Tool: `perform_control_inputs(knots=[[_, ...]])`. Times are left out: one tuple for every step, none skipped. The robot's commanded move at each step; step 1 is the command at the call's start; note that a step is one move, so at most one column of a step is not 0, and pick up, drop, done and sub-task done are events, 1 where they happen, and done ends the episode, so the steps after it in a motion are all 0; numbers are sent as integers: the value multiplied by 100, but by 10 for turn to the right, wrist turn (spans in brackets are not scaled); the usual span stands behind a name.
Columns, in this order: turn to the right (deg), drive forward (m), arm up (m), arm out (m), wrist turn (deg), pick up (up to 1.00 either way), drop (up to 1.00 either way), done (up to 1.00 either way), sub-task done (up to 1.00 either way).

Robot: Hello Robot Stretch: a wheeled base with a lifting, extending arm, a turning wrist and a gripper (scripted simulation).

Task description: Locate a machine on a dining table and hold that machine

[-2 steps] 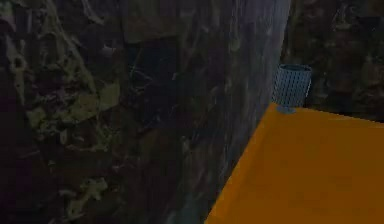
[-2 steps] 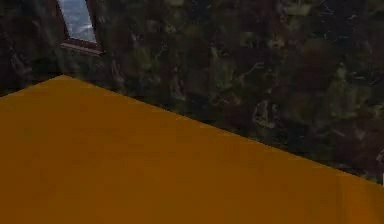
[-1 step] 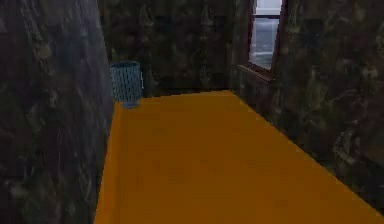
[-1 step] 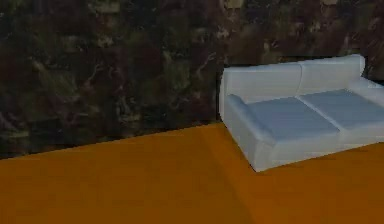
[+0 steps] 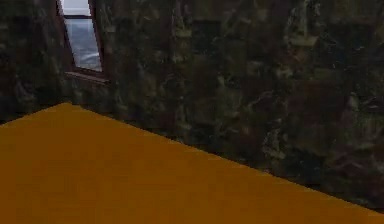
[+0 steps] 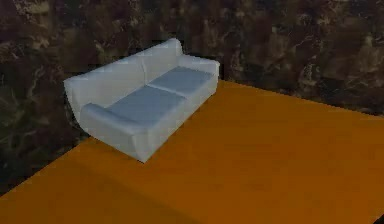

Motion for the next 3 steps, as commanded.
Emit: perform_control_inputs(knots=[[360, 0, 0, 0, 0, 0, 0, 0, 0], [0, 15, 0, 0, 0, 0, 0, 0, 0], [450, 0, 0, 0, 0, 0, 0, 0, 0]])
